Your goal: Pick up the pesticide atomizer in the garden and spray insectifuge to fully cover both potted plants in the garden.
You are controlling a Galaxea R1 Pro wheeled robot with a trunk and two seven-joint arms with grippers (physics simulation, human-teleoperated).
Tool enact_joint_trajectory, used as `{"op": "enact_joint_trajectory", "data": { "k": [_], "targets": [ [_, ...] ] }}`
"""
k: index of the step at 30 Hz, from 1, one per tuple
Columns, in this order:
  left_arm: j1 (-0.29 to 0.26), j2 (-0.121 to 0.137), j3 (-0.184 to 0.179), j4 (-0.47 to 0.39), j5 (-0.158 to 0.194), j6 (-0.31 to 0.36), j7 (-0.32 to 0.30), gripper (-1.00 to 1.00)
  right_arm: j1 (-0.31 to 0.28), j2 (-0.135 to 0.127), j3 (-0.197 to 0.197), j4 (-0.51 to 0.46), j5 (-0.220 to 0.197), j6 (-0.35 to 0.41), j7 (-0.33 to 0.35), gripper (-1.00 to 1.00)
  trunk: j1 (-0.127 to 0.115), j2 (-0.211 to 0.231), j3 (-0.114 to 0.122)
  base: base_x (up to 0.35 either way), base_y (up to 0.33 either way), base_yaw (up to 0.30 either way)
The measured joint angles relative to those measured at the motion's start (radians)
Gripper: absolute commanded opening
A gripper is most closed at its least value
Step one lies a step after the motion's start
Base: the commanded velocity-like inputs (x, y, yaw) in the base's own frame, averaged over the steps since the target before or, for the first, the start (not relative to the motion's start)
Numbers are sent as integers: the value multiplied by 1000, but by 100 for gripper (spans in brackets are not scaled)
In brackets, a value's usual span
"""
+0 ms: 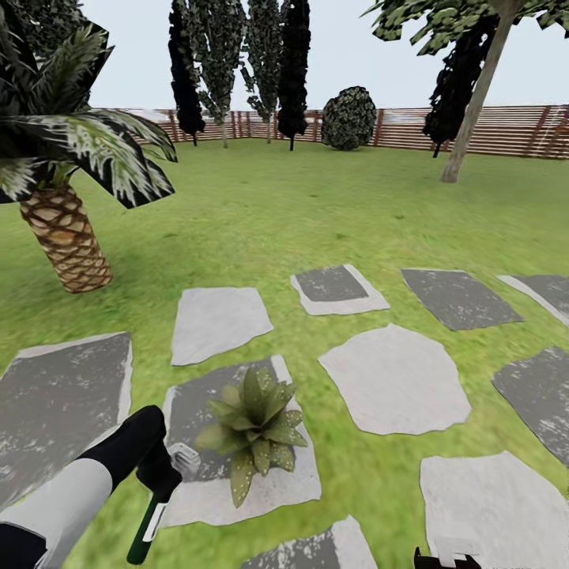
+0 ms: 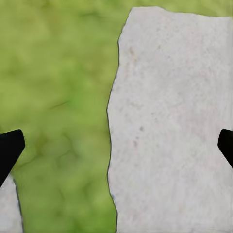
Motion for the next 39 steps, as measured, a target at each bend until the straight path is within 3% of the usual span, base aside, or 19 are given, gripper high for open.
{"op": "enact_joint_trajectory", "data": {
  "k": [5, 10, 16, 22, 39],
  "targets": [
    [-21, -8, -8, -17, -3, -1, -12, -100, 0, -1, -1, -1, 0, 0, 0, 100, 0, 0, 0, 64, 47, -283],
    [-54, -3, -35, -31, -10, -1, -97, -100, 0, -1, 0, -1, 0, 0, -1, 100, 0, 0, 0, 4, 3, -59],
    [-114, 4, -144, -31, -14, -3, -188, -100, 0, -10, 0, 0, 0, -2, -1, 100, 0, 0, 0, 0, 0, -2],
    [-124, -5, -187, -28, -13, -3, -202, -100, 0, -15, 0, -1, 0, 0, -1, 100, 0, 0, 0, -14, 12, 0],
    [-145, -9, -198, -28, -7, -1, -204, -100, 0, -15, 0, -2, -1, 0, 0, 100, 0, 0, 0, -78, 285, -220]
  ]
}}
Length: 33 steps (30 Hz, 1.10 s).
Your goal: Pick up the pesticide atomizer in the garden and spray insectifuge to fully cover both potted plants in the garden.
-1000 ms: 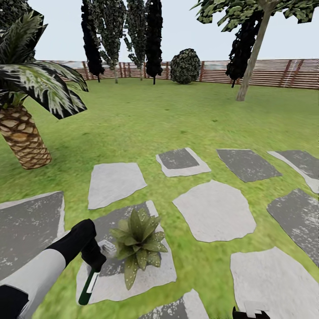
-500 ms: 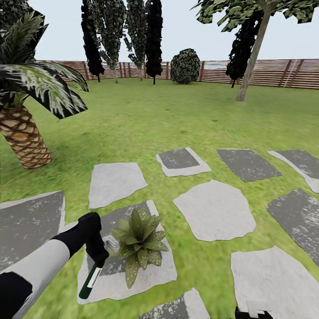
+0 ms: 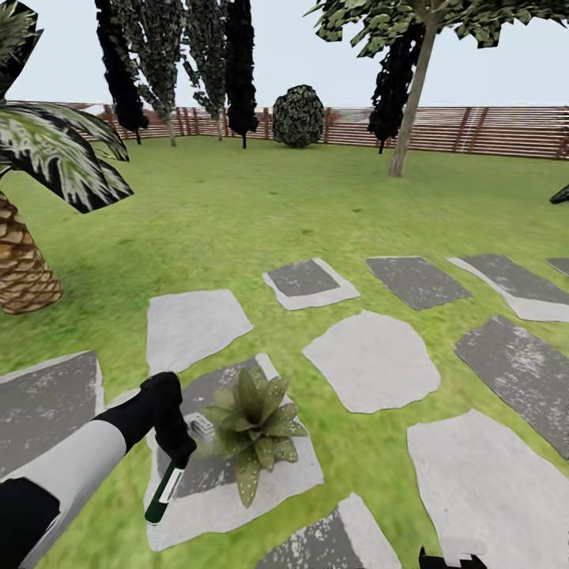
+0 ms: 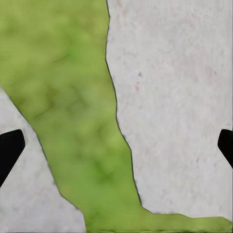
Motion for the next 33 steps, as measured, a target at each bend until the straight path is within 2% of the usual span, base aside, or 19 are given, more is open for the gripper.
{"op": "enact_joint_trajectory", "data": {
  "k": [5, 7, 10, 13, 17, 23, 26, 27, 29, 33],
  "targets": [
    [-2, 0, 0, -1, 2, 0, -1, -100, 0, 0, 0, 0, 0, 0, 0, 100, 0, 0, 0, 79, 337, -262],
    [-2, 0, -1, -1, -4, -1, -34, -100, 0, 0, 0, 0, 0, 0, 0, 100, 0, 0, 0, 14, 337, -262],
    [-2, -4, -2, -3, -8, -2, -52, -100, 0, 0, 0, 0, 0, 0, 0, 100, 0, 0, 0, -36, 312, -262],
    [-7, -20, -3, -4, -4, -1, -59, -100, 0, 0, 0, 0, 0, 0, -1, 100, 0, 0, 0, -7, 58, -262],
    [-41, -49, -5, -3, -5, -3, -61, -100, 0, 0, 0, 0, 0, 0, -1, 100, 0, 0, 0, -1, 10, -261],
    [-76, -53, -12, 2, -4, -4, -70, -100, 0, 0, 0, -1, 0, -1, -2, 100, 0, 0, 0, 0, 1, -154],
    [-88, -44, -66, 5, -6, -5, -139, -100, 0, 0, 0, -1, 0, -2, -2, 100, 0, 0, 0, 0, 0, -13],
    [-92, -41, -118, 6, -7, -5, -187, -100, 0, -1, 0, -1, 0, -3, -2, 100, 0, 0, 0, 0, 0, -3],
    [-95, -39, -174, 8, -8, -5, -221, -100, 0, -6, 0, -1, 0, -3, -2, 100, 0, 0, 0, 0, 0, -1],
    [-95, -39, -195, 10, -9, -5, -232, -100, 0, -12, 0, -1, 0, -3, -2, 100, 0, 0, 0, 0, 0, 0]
  ]
}}
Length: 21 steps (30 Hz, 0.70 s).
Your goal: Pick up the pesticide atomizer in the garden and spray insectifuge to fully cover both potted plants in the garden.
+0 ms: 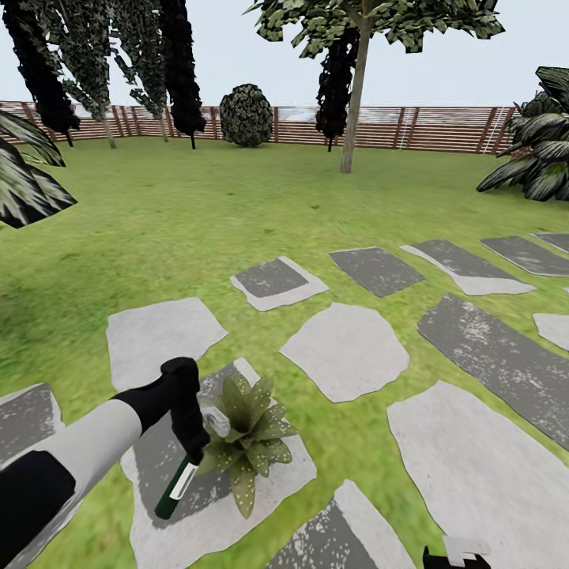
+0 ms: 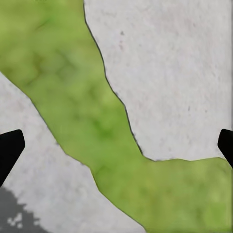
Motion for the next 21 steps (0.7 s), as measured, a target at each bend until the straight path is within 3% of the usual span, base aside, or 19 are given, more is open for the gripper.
{"op": "enact_joint_trajectory", "data": {
  "k": [7, 21],
  "targets": [
    [-2, -2, -1, 1, 0, 1, -1, -100, 0, 1, 0, -1, 0, 1, 0, 100, 0, 0, 0, -141, 138, -49],
    [-10, 6, 2, 3, 0, 8, -1, -100, 0, 1, 0, 1, 0, 3, 1, 100, 0, 0, 0, -80, 286, -256]
  ]
}}
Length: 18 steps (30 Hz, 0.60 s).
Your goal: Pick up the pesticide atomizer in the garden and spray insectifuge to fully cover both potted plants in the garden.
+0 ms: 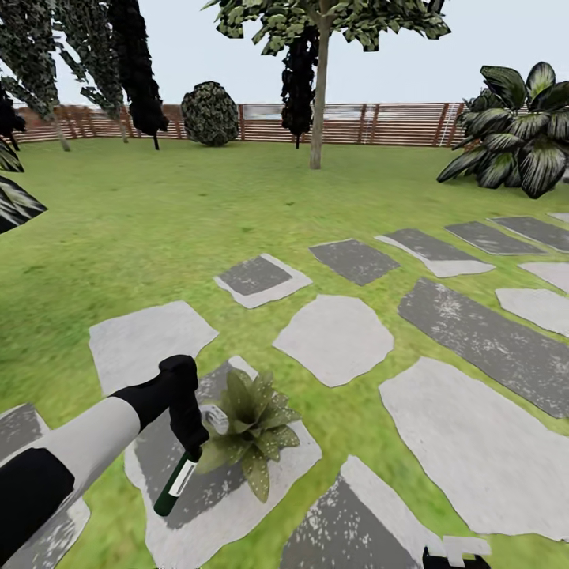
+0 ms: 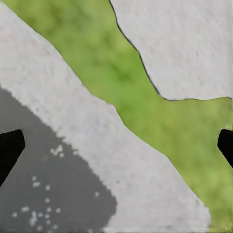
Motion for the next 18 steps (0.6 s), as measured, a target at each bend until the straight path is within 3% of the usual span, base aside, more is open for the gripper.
{"op": "enact_joint_trajectory", "data": {
  "k": [18],
  "targets": [
    [-7, 0, 0, 0, 0, 4, 1, -100, 0, 0, 0, -1, 0, 0, 0, 100, 0, 0, 0, -232, 238, -263]
  ]
}}
